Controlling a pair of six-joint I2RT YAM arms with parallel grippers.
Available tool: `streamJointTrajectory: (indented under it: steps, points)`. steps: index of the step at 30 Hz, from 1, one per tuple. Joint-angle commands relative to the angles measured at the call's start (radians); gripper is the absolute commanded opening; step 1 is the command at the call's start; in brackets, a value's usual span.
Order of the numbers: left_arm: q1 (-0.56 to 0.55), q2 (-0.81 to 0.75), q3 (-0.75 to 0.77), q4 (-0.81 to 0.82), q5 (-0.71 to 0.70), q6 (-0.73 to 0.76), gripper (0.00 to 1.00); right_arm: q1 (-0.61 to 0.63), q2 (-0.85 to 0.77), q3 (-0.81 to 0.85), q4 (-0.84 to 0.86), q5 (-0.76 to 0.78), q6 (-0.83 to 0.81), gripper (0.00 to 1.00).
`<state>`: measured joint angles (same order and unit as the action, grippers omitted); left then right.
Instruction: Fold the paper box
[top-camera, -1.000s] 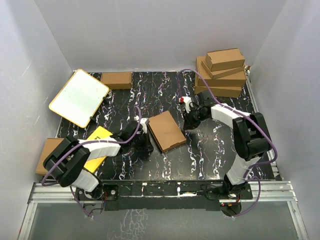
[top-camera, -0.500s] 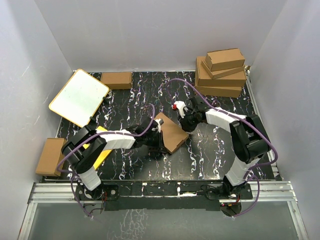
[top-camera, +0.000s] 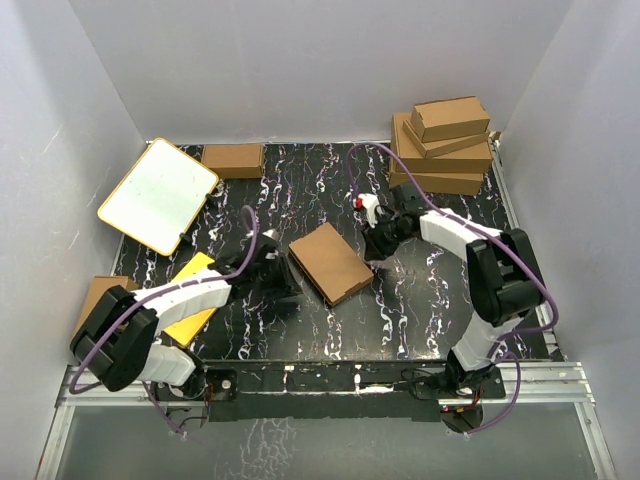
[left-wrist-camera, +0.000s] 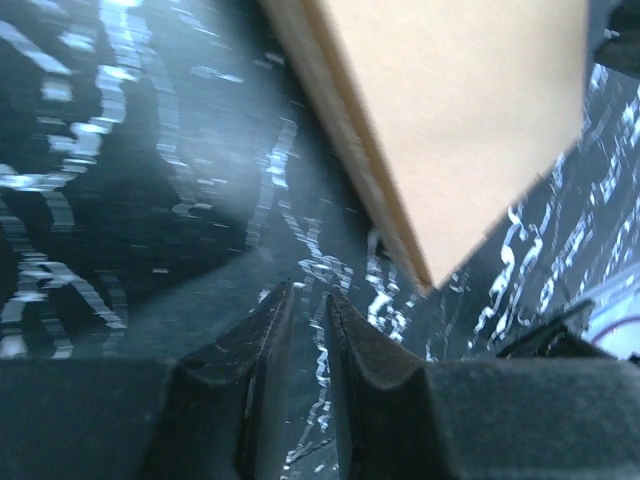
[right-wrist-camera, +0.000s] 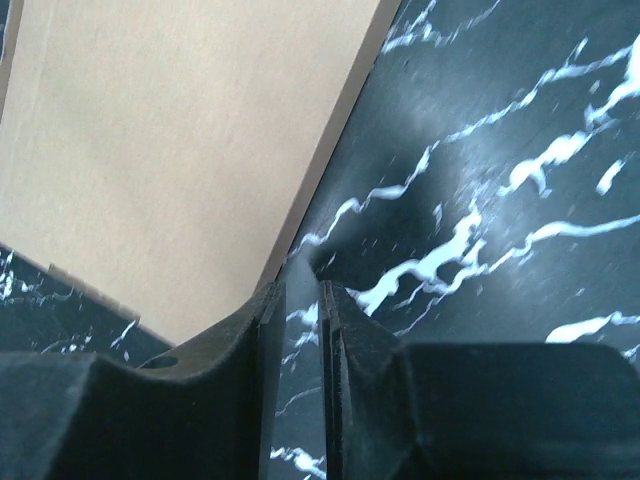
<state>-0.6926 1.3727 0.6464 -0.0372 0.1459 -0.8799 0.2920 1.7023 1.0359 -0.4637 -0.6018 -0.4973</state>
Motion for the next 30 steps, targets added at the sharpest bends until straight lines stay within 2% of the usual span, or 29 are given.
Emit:
streamJointTrajectory:
  steps: [1, 6, 16, 23, 27, 30]
  points:
    - [0.145, -0.040, -0.029, -0.056, -0.004, 0.029, 0.18, 0.004, 0.112, 0.162, 0.023, -0.016, -0.007, 0.26]
    - [0.269, 0.108, 0.106, -0.100, -0.009, 0.110, 0.14, 0.022, 0.248, 0.314, 0.030, 0.038, 0.040, 0.24]
    - [0.281, 0.363, 0.319, -0.128, -0.036, 0.111, 0.04, 0.092, 0.404, 0.521, 0.001, 0.136, 0.088, 0.22]
    - [0.282, 0.496, 0.500, -0.114, 0.023, 0.117, 0.01, 0.235, 0.380, 0.490, 0.022, 0.157, 0.109, 0.22]
    - [0.281, 0.524, 0.543, -0.118, 0.051, 0.129, 0.01, 0.248, 0.376, 0.500, 0.019, 0.182, 0.123, 0.22]
    - [0.285, 0.499, 0.532, -0.149, 0.007, 0.166, 0.02, 0.229, 0.349, 0.489, 0.016, 0.225, 0.112, 0.26]
